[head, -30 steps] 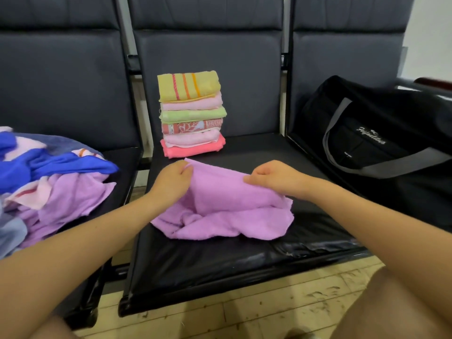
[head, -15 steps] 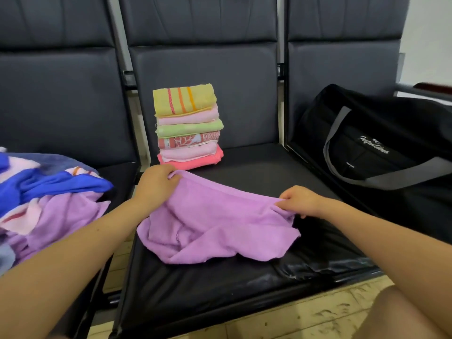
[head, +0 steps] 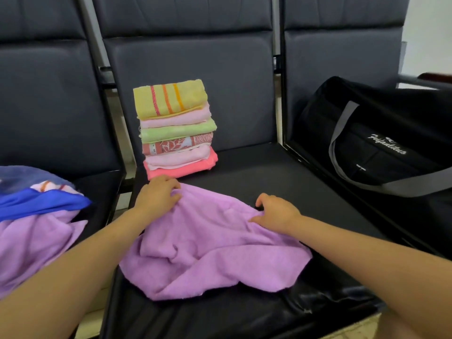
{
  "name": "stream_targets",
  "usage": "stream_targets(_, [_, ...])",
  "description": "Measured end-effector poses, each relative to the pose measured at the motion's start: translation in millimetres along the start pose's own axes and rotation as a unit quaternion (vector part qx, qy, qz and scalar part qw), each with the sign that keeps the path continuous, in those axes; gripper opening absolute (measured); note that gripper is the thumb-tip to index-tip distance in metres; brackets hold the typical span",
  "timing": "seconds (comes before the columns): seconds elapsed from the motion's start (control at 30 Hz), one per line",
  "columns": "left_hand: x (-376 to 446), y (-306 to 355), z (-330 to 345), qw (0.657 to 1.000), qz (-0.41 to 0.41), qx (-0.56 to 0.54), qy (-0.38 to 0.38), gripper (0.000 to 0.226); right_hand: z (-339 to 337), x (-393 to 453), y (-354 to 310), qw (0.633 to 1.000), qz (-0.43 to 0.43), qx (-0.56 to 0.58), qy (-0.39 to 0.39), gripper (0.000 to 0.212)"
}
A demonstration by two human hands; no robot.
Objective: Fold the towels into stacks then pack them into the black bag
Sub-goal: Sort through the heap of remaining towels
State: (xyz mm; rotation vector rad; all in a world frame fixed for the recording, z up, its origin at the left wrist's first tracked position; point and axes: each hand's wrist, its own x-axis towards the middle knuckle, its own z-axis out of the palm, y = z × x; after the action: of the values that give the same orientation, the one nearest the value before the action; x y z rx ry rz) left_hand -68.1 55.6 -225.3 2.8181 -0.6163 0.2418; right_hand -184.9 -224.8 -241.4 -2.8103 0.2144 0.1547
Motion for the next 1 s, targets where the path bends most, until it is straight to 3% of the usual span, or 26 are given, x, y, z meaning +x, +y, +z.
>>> stream_targets(0.17, [-1, 3, 0, 0.998, -0.024, -0.043, -0.027, 0.012, -2, 7, -10, 0.999, 0.003, -0.024, -0.04, 0.022])
stream_targets(0.4, [-3, -3, -5, 0.998, -0.038, -0.031, -0.027, 0.007, -25, 15, 7, 0.991, -0.011, 0.052, 0.12, 0.016])
stream_targets(0.57, [-7, 0, -5, 0.998, -0.039, -0.038, -0.007, 0.015, -26, 10, 33, 0.994, -0.034, 0.083, 0.06, 0.018])
stream_targets(0.7, [-9, -2, -5, 0.994, -0.039, -0.097, 0.028, 0.025, -28, 7, 40, 0.995, -0.032, 0.071, 0.064, 0.019])
stream_targets(0.87, [-1, 6, -2, 0.981, -0.034, -0.18, 0.064, 0.021, -31, 6, 45, 0.994, -0.023, 0.076, 0.081, 0.018])
stream_targets(1.0, [5, 6, 8, 0.996, 0.029, -0.08, 0.002, 0.021, -33, 7, 50, 0.993, -0.007, 0.082, 0.083, 0.018])
